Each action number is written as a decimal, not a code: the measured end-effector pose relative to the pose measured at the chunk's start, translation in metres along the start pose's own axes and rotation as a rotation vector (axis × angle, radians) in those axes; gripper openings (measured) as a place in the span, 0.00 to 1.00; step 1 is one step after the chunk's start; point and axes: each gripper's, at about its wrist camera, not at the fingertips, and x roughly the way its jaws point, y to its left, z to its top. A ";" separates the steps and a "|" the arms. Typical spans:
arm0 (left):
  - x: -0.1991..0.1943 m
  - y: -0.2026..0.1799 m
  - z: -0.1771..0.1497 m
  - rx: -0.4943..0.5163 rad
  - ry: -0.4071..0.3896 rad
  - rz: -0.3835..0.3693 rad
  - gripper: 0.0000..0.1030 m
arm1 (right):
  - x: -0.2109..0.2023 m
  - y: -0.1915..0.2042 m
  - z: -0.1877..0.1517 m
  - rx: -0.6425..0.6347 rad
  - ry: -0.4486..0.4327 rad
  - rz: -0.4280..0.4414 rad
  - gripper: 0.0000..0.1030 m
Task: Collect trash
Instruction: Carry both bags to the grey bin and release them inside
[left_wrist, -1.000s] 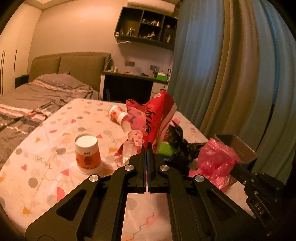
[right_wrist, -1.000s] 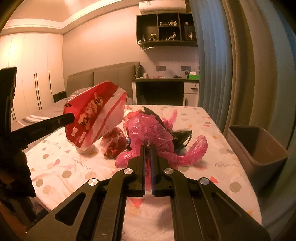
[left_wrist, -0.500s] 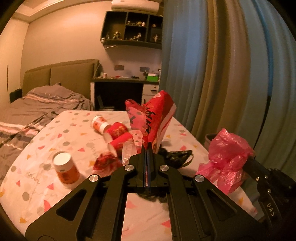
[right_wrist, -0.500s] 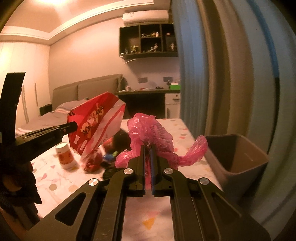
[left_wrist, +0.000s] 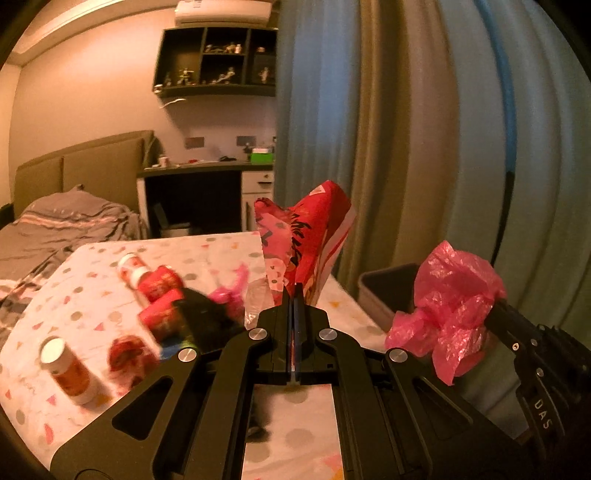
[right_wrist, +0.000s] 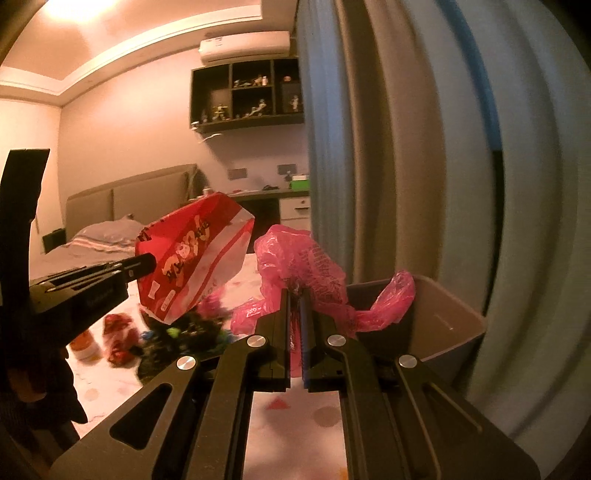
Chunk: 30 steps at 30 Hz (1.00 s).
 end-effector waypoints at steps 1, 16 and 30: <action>0.005 -0.006 0.002 0.003 0.001 -0.009 0.00 | 0.001 -0.005 0.000 0.003 -0.002 -0.008 0.05; 0.073 -0.083 0.018 0.060 0.011 -0.117 0.00 | 0.035 -0.079 0.010 0.058 -0.036 -0.162 0.05; 0.135 -0.131 0.008 0.092 0.068 -0.179 0.00 | 0.072 -0.116 0.011 0.103 0.003 -0.245 0.05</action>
